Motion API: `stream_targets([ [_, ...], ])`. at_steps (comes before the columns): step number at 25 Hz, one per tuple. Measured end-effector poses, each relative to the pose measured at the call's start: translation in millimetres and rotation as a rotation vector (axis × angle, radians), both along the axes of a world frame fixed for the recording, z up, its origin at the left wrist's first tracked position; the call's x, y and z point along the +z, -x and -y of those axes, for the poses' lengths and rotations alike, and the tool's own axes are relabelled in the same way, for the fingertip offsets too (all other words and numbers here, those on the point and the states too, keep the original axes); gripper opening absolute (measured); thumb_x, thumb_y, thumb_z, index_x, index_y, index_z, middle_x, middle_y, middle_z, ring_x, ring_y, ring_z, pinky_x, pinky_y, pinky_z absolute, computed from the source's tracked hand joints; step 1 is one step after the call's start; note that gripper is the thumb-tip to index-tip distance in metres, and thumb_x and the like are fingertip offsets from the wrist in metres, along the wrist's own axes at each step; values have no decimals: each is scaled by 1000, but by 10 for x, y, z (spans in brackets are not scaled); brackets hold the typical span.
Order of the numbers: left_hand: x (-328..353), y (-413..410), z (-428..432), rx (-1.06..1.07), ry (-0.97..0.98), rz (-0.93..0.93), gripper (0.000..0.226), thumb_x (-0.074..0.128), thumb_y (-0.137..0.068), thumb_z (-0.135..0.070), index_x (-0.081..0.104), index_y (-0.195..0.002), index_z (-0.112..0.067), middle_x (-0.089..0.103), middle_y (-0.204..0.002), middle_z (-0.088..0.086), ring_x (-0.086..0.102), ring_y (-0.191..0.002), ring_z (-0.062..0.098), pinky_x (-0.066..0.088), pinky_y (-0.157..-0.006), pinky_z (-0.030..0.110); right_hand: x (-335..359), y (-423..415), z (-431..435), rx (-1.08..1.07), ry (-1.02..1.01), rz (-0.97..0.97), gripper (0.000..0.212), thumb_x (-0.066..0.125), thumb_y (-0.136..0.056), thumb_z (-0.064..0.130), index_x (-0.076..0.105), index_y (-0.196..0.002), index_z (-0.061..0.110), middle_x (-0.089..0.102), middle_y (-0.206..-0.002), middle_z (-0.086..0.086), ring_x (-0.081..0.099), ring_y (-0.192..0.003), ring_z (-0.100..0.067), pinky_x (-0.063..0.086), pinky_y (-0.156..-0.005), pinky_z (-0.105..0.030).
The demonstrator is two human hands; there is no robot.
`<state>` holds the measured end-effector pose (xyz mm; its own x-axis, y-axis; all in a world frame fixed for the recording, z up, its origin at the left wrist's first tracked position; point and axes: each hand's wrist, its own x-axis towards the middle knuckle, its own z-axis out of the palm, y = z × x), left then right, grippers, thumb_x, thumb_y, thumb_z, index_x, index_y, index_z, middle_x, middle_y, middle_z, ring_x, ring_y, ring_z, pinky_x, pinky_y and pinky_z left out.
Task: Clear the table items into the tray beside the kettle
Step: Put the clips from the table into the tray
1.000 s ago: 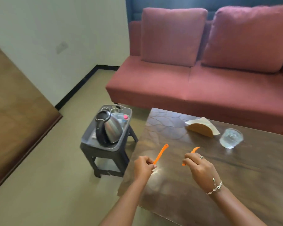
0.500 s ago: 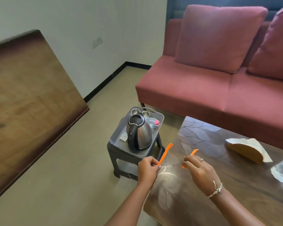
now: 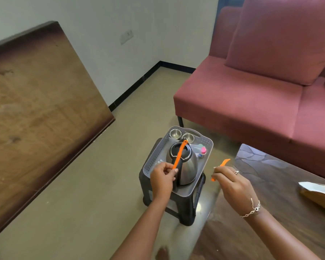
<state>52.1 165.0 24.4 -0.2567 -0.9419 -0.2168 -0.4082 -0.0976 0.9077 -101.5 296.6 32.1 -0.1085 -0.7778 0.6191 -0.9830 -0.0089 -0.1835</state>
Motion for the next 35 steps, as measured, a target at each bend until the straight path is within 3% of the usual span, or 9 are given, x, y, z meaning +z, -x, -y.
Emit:
stream_targets([
  [7,-630,-117,1307,58,-22,303,5,69,-76,-3,64,-77,-3,70,-79,17,64,-71,31,54,-70,38,20,-55,961,-15,41,39,26,48,-84,-2,71,-72,0,70,-80,-12,69,-75,-26,53,-70,-28],
  [14,-1425,200,2010,-306,37,715,8,55,-87,-6,61,-92,-3,60,-104,15,60,-92,32,46,-76,38,-92,-52,1807,-12,-22,79,36,44,-94,6,71,-73,-3,70,-83,-14,70,-79,-28,58,-66,-33],
  [18,-1757,430,2184,-519,127,858,21,45,-91,-1,55,-110,-4,55,-116,13,57,-106,28,46,-85,33,-185,-34,1943,-68,-62,84,25,51,-85,1,71,-73,-5,70,-82,-15,69,-78,-27,52,-77,-28],
  [23,-2040,644,2207,-728,229,943,29,36,-92,4,47,-119,-2,52,-122,15,55,-110,27,47,-86,31,-304,-12,2044,-73,-83,148,43,39,-98,9,71,-73,-5,69,-81,-15,61,-88,-21,47,-89,-20],
  [25,-2058,688,2212,-747,276,970,24,51,-87,-3,51,-111,0,59,-112,17,60,-99,25,50,-79,27,-323,-16,2089,-55,-96,162,44,38,-98,10,71,-73,-5,69,-81,-14,62,-89,-22,48,-90,-21],
  [27,-1997,728,2226,-849,266,1008,32,84,-48,-18,67,-72,-5,67,-70,10,64,-60,15,49,-50,18,-357,-23,2144,-40,-122,152,43,39,-97,8,71,-72,-5,69,-81,-14,67,-86,-26,50,-86,-24],
  [30,-2047,742,2283,-871,269,1052,37,87,-17,-22,61,-39,-9,55,-41,2,52,-34,7,36,-32,12,-396,-52,2266,-6,-138,125,40,41,-96,7,71,-71,-4,69,-79,-13,69,-81,-27,52,-79,-28],
  [32,-1982,726,2286,-938,204,1060,25,82,-49,-18,70,-64,-2,66,-65,10,65,-56,13,49,-45,17,-392,-84,2374,23,-149,105,44,38,-98,9,70,-71,-4,68,-78,-13,68,-81,-27,51,-79,-26],
  [35,-2135,579,2228,-857,280,958,29,38,-89,6,57,-109,0,60,-112,14,64,-100,26,53,-78,31,-394,-139,2539,88,-203,95,48,32,-99,9,68,-69,-1,67,-76,-12,65,-83,-25,47,-81,-21],
])
